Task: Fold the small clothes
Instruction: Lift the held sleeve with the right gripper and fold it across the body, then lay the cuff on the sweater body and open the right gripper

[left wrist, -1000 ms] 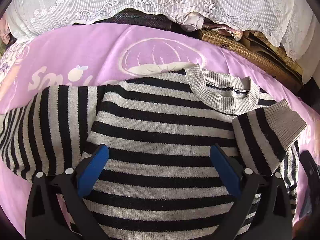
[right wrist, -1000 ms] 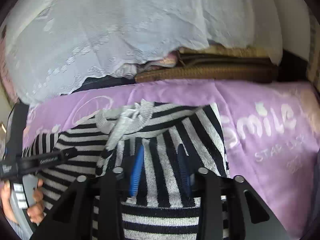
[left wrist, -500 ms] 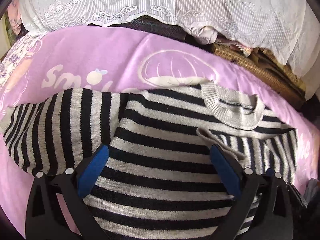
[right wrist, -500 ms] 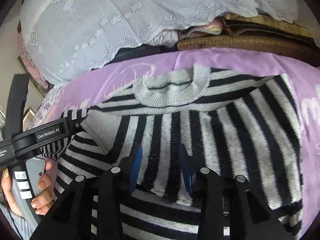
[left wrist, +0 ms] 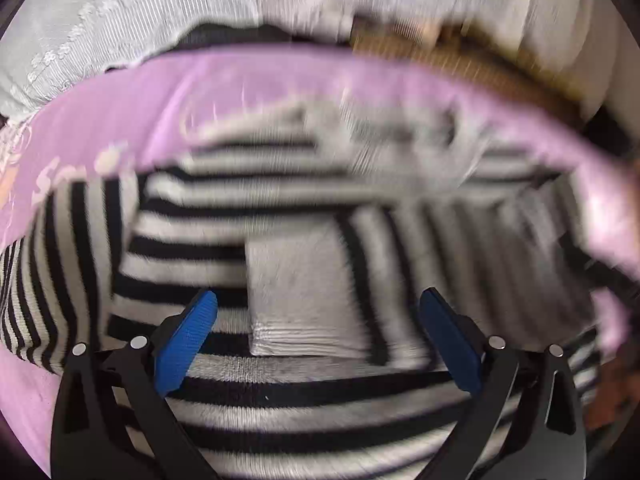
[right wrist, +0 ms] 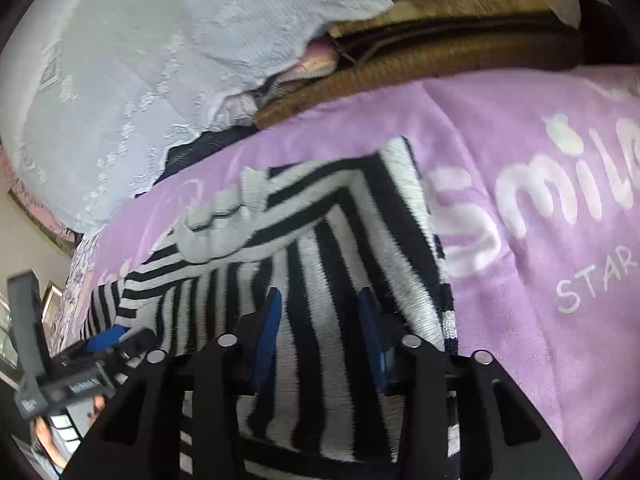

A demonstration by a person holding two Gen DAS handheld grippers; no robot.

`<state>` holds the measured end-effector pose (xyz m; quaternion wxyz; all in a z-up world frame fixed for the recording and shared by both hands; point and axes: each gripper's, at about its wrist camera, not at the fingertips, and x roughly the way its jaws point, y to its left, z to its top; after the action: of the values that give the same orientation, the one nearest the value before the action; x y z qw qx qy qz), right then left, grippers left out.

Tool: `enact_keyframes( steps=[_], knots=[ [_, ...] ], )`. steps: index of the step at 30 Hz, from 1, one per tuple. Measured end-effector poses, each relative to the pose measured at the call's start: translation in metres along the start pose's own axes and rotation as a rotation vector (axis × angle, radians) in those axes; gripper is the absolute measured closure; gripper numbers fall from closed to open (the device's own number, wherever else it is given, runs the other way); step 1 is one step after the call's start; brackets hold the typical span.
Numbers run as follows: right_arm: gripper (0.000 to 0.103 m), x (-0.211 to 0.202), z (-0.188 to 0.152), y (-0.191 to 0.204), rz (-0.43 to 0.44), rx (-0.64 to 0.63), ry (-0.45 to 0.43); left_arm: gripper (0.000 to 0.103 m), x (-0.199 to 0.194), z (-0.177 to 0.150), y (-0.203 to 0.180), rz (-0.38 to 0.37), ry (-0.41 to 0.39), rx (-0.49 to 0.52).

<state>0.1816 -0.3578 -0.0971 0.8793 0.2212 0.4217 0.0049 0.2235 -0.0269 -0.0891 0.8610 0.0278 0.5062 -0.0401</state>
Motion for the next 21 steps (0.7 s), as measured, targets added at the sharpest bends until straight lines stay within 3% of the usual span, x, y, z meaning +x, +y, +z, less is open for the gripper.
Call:
enact_keyframes(
  steps=[1,3,5,6,9,11,14,17,20,21],
  knots=[
    [0.103,0.003,-0.001,-0.009,0.003,0.029,-0.007,0.004,0.007,-0.003,0.001,-0.015,-0.019,-0.011],
    [0.103,-0.002,-0.002,-0.025,0.084,0.122,-0.022,0.004,0.002,-0.002,0.005,-0.036,-0.036,-0.027],
    [0.103,-0.020,-0.004,-0.014,0.030,0.079,-0.101,0.004,-0.002,0.000,0.009,-0.034,-0.038,-0.044],
    [0.097,-0.027,-0.004,-0.007,0.010,0.044,-0.135,0.004,-0.005,0.000,0.013,-0.023,-0.047,-0.065],
    [0.097,-0.039,0.001,0.001,0.015,0.023,-0.185,0.004,-0.021,0.003,0.020,-0.030,-0.101,-0.095],
    [0.097,-0.034,0.011,-0.001,-0.013,0.042,-0.194,0.004,-0.025,0.004,0.024,-0.021,-0.117,-0.113],
    [0.097,-0.012,0.027,-0.004,-0.041,0.041,-0.148,0.004,-0.008,0.006,0.031,0.085,-0.098,-0.144],
    [0.099,0.011,0.027,-0.007,-0.104,0.000,-0.099,0.004,0.004,0.004,0.031,0.087,-0.089,-0.134],
    [0.101,-0.004,0.024,-0.010,-0.099,0.034,-0.133,0.004,0.002,0.004,0.030,0.099,-0.089,-0.120],
    [0.095,-0.015,0.018,-0.005,-0.089,0.007,-0.160,0.005,-0.003,0.004,0.030,0.091,-0.083,-0.124]
  ],
)
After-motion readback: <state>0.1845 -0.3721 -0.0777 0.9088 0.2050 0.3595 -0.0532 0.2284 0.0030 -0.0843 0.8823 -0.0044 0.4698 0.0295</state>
